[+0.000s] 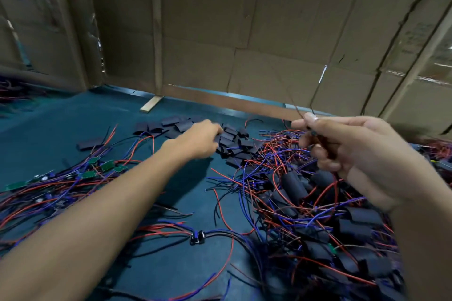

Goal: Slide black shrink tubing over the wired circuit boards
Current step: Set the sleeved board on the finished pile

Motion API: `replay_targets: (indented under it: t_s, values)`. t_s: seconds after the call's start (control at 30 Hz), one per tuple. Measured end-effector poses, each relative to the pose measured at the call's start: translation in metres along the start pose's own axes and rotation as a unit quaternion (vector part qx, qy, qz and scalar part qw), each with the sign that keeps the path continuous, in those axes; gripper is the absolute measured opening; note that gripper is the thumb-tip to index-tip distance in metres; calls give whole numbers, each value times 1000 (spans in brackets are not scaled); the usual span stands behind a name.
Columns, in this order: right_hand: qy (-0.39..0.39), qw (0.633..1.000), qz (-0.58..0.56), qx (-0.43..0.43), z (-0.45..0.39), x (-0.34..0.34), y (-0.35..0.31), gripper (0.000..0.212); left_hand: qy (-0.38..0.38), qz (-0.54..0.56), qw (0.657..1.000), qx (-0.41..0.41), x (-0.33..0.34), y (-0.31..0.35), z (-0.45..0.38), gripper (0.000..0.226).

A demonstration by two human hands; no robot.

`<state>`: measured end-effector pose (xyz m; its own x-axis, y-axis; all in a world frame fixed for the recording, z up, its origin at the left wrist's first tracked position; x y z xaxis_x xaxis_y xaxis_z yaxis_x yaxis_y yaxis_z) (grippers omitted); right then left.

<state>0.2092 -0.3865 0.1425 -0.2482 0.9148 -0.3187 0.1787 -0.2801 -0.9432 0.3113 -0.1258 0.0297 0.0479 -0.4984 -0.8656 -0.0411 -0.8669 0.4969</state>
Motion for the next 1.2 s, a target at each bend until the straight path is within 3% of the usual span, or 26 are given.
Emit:
replay_targets:
  t_s: [0.07, 0.17, 0.33, 0.6, 0.73, 0.83, 1.07, 1.13, 1.2]
  values:
    - [10, 1000, -3, -10, 3, -7, -2, 26, -69, -74, 995, 24, 19, -3, -13, 56]
    - [11, 1000, -15, -20, 7, -13, -6, 25, -83, -102, 990, 41, 30, -6, -20, 55]
    - [0, 999, -49, -5, 4, -15, -6, 30, -48, -153, 983, 88, 20, 8, -19, 22]
    - [-26, 999, -23, 0, 5, -14, -4, 32, -107, -127, 985, 35, 17, 10, -10, 44]
    - [-12, 999, -45, -1, 3, -16, -6, 30, -70, -52, 996, 6, 15, 12, -4, 47]
    - [-5, 999, -50, 1, 3, -16, -7, 30, -54, -22, 998, -16, 12, 15, 3, 32]
    - [57, 987, -153, -13, 1, -29, -12, 25, 17, -39, 998, -47, -3, 16, 24, 49]
    - [79, 981, -177, -21, 2, -36, -14, 24, 86, 7, 996, -10, -13, 24, 36, 53]
    - [99, 974, -203, -31, 4, -42, -16, 24, 172, 119, 974, 88, -16, 43, 58, 52]
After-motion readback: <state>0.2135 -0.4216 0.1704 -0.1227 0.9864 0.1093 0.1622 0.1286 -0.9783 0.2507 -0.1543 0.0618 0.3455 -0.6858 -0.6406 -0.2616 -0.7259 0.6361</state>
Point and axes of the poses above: each hand's wrist, its own z-axis away from the middle knuckle, its own x-axis out of the palm, y = z × x, the point moved 6 cm from there along -z, towards the middle knuckle, and after that the axes turned 14 degrees about z, right-handed, at the moved point
